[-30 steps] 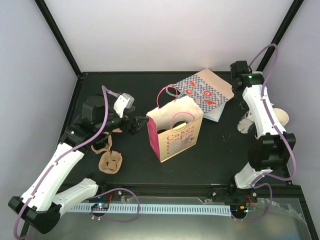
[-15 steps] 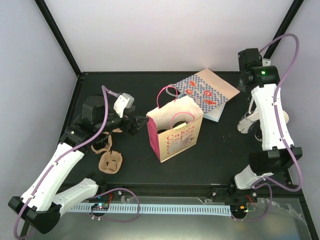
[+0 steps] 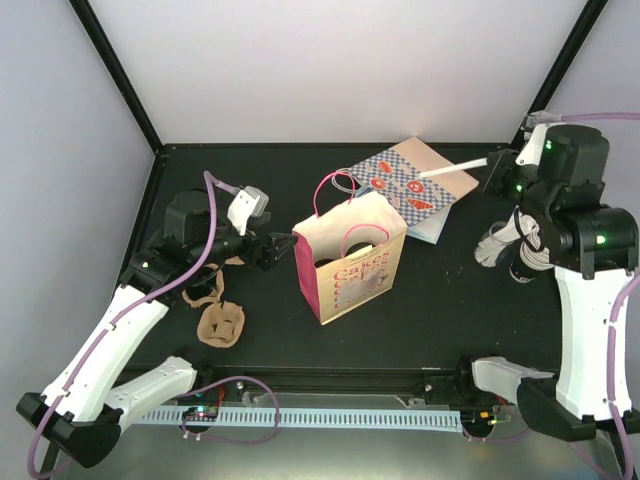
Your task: Pack the takeout coffee
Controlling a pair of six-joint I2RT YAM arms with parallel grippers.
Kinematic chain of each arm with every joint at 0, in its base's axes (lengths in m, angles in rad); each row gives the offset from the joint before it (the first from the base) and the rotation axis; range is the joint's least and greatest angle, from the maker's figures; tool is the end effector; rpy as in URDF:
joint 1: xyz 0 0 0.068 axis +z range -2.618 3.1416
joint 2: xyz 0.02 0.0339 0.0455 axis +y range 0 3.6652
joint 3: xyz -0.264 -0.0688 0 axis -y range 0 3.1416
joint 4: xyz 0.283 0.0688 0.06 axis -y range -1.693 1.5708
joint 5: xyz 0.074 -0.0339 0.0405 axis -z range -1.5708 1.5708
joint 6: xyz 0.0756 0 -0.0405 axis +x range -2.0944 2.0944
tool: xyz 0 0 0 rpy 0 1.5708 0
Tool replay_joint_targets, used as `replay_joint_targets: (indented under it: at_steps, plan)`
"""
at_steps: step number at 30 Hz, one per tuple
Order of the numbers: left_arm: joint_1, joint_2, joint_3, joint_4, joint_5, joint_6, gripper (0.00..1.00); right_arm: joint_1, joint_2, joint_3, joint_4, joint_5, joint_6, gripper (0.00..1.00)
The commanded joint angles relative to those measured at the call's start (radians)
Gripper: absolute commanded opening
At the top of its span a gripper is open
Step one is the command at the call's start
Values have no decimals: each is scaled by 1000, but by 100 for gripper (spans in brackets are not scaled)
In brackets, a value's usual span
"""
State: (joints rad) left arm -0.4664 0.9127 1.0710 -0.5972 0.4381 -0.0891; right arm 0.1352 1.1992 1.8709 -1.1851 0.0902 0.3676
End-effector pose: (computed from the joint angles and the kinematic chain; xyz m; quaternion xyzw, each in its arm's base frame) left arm 0.2156 -0.1444 0.3657 0.2690 0.7874 -0.3199 0.4530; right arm 0.2371 0.0254 0.5092 0.1226 0.8541 0.0876 0.4977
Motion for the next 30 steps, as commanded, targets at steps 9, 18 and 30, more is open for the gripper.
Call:
replay_joint_targets:
  at_steps: [9, 18, 30]
  plan:
    - [-3, 10, 49, -18, 10, -9, 99, 5, -19, -12, 193, -727, -36, 1]
    - [-3, 12, 52, -29, 9, -11, 99, 5, -40, -2, 67, -661, -107, 1]
    - [-3, 17, 49, -27, 17, -26, 99, 6, -24, 14, -86, -465, -169, 1]
